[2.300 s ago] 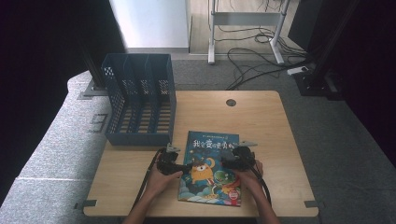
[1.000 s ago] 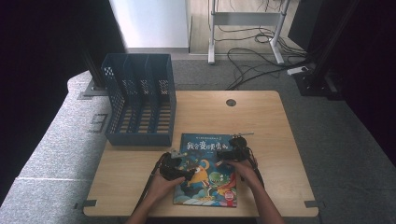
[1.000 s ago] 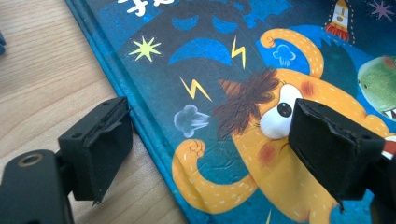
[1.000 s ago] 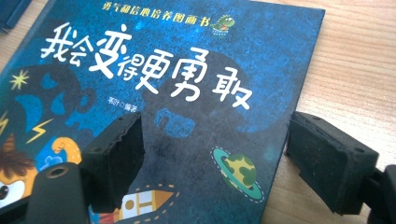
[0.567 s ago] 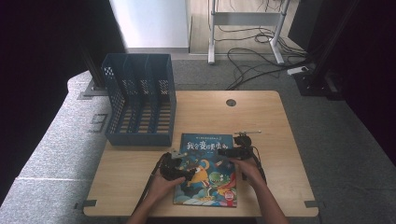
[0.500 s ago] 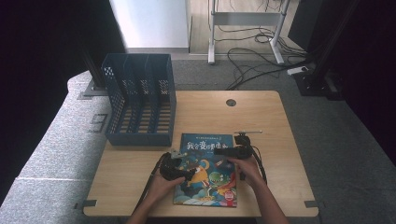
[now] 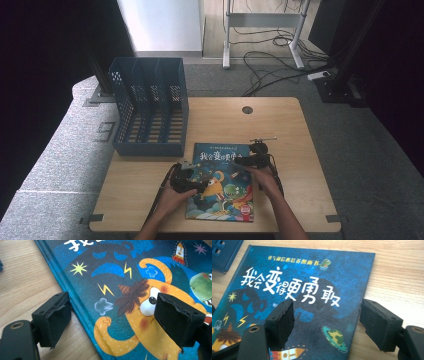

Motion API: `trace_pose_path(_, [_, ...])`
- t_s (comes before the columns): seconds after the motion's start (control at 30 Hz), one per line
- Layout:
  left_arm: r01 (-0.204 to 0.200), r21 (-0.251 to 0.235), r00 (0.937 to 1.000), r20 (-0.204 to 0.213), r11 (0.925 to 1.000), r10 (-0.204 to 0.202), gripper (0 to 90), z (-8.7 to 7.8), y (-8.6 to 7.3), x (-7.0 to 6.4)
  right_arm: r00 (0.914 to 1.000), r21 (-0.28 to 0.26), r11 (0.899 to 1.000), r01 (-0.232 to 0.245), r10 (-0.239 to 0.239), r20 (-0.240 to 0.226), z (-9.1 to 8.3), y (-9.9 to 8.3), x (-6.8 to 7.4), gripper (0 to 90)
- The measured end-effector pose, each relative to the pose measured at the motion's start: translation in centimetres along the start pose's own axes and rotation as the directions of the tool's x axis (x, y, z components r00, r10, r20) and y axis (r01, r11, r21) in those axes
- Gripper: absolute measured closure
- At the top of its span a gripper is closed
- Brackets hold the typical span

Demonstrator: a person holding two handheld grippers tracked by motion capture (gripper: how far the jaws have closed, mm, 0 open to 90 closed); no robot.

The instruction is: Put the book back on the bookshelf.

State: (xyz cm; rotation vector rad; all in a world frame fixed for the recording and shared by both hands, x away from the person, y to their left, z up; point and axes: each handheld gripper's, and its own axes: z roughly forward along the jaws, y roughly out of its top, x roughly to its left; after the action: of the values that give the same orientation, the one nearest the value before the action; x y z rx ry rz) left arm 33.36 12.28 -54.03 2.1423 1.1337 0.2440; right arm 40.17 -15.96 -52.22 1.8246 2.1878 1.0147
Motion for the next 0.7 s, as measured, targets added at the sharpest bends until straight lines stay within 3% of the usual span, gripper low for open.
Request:
trace_pose_path(0.4, [-0.002,-0.009,1.0,-0.002,1.0,0.002,14.0,-0.02,-0.17,-0.05,0.9999,0.025,1.0,-0.012,0.012,-0.005,0.81,0.03,-0.21,25.2])
trace_pose_path(0.53, [-0.002,-0.011,1.0,-0.004,0.9999,0.002,13.9,0.0,-0.18,-0.08,0.9994,0.029,0.999,-0.021,0.022,-0.027,0.75,0.12,-0.51,24.4])
trace_pose_path(0.7, [-0.005,-0.021,1.0,0.001,0.9998,0.005,14.0,-0.01,-0.3,0.0,0.9934,0.042,0.996,-0.084,0.087,-0.076,0.61,0.38,-1.13,24.7])
